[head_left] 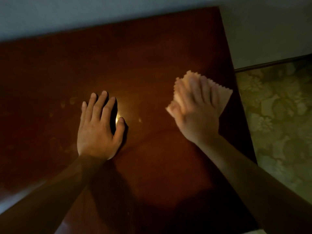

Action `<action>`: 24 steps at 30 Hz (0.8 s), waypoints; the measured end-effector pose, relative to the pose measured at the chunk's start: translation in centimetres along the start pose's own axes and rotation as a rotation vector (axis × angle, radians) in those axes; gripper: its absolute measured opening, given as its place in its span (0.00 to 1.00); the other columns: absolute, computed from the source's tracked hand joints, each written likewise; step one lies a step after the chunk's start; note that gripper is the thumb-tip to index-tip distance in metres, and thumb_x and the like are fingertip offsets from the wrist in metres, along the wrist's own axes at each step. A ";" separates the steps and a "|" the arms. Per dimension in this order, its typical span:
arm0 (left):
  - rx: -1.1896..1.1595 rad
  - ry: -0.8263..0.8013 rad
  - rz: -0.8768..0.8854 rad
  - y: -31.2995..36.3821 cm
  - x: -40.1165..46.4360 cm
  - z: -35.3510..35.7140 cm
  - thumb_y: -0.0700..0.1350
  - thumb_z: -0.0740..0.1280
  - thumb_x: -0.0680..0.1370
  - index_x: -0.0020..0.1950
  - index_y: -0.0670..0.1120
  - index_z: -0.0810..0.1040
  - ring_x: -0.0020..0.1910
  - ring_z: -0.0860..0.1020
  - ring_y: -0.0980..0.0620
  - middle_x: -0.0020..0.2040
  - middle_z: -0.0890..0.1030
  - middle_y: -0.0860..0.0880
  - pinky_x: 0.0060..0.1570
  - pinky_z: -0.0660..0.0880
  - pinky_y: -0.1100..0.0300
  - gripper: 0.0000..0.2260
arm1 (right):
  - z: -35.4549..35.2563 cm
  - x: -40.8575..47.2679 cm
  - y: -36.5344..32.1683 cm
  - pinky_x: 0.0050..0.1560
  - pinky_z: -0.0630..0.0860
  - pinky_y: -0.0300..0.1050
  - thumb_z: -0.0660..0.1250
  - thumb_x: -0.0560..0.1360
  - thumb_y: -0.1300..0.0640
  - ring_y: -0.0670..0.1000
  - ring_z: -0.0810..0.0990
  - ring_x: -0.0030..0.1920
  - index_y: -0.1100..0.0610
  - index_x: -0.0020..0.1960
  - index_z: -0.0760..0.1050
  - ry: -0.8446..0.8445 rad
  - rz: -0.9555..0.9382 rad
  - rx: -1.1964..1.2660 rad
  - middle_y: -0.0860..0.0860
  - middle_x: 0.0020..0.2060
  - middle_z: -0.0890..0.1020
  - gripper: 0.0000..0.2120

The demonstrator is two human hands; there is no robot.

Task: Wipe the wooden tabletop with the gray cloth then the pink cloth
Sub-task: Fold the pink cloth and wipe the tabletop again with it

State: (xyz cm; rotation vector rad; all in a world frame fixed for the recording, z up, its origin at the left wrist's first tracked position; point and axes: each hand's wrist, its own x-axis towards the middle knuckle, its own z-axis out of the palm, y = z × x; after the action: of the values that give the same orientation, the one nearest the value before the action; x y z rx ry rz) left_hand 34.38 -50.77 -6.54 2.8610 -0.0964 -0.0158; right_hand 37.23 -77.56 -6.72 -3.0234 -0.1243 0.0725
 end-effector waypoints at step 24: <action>0.042 -0.027 0.052 -0.3 -0.1 0.1 0.54 0.52 0.84 0.80 0.44 0.61 0.81 0.51 0.43 0.81 0.58 0.43 0.79 0.49 0.45 0.26 | 1.1 -7.3 -10.0 0.80 0.49 0.65 0.44 0.83 0.37 0.63 0.49 0.83 0.52 0.84 0.52 -0.007 0.389 0.039 0.58 0.83 0.52 0.34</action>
State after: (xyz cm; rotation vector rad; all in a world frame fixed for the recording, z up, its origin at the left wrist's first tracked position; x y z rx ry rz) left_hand 34.34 -50.52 -6.77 2.8999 -0.1789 -0.0428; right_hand 29.12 -68.17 -6.37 -2.9618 0.4589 0.1164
